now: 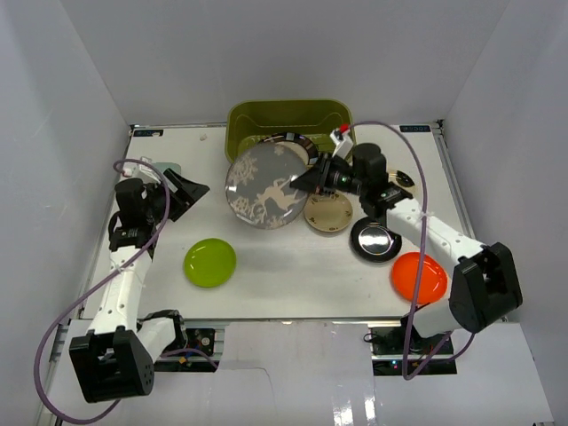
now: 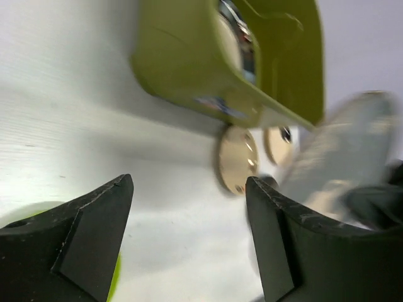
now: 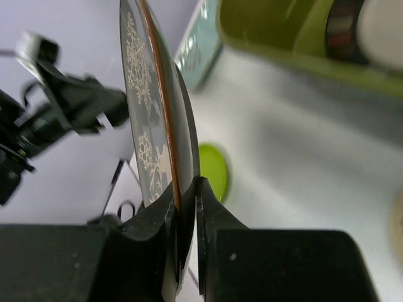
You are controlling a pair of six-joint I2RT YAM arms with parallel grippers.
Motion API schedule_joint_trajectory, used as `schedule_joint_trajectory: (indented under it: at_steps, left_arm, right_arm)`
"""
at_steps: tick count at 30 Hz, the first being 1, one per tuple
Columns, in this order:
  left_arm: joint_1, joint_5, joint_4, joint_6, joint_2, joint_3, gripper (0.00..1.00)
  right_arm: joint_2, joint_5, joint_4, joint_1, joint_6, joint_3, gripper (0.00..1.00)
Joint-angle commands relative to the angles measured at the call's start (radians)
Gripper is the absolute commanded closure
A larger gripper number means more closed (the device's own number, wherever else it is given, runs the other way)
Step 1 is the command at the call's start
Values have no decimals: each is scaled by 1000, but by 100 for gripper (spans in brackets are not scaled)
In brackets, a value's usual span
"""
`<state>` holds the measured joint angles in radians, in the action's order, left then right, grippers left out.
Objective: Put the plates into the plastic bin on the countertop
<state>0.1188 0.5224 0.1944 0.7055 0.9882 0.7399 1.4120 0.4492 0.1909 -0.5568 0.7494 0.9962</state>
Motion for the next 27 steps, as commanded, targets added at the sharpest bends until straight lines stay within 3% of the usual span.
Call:
schedule_joint_trajectory:
  at_steps: [1, 8, 15, 19, 27]
  left_arm:
    - [33, -251, -18, 54, 70, 10, 16]
    - [168, -341, -114, 157, 204, -57, 15]
    - [289, -383, -133, 195, 291, -95, 13]
    - [326, -409, -153, 192, 308, -116, 13]
    - [352, -426, -246, 150, 484, -65, 13]
  right_arm:
    - [34, 28, 75, 89, -25, 238, 92]
    - [310, -1, -7, 228, -73, 579, 92]
    - [625, -9, -120, 264, -101, 901, 92]
    - [723, -3, -154, 265, -93, 975, 92]
    - [800, 2, -165, 265, -81, 961, 92]
